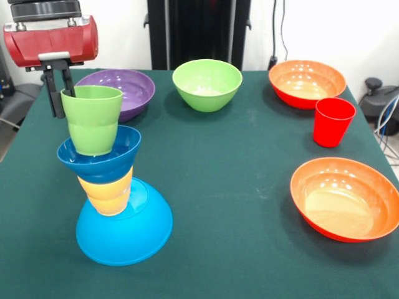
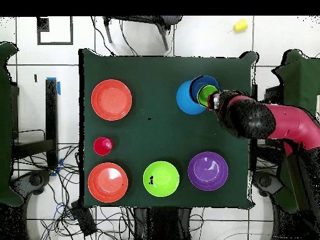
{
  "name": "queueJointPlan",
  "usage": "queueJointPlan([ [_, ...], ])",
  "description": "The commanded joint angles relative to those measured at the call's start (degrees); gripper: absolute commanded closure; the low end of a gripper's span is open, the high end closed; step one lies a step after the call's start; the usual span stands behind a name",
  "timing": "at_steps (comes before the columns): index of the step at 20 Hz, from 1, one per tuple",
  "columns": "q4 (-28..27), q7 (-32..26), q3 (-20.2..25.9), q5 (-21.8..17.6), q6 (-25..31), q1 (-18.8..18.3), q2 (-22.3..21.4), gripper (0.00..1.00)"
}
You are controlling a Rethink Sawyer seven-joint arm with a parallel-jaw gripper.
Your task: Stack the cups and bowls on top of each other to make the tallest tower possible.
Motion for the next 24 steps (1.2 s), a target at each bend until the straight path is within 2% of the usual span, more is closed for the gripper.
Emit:
queueJointPlan([
  [1, 3.88, -8.57, 2.35, -4.81, -3.70, 0.19, 3.31, 1.00],
  [15, 3.89, -6.85, 1.92, -5.51, -4.84, 0.68, 3.32, 1.00],
  [24, 2.77, -7.44, 0.32, -6.17, -1.67, 2.19, 2.64, 1.00],
])
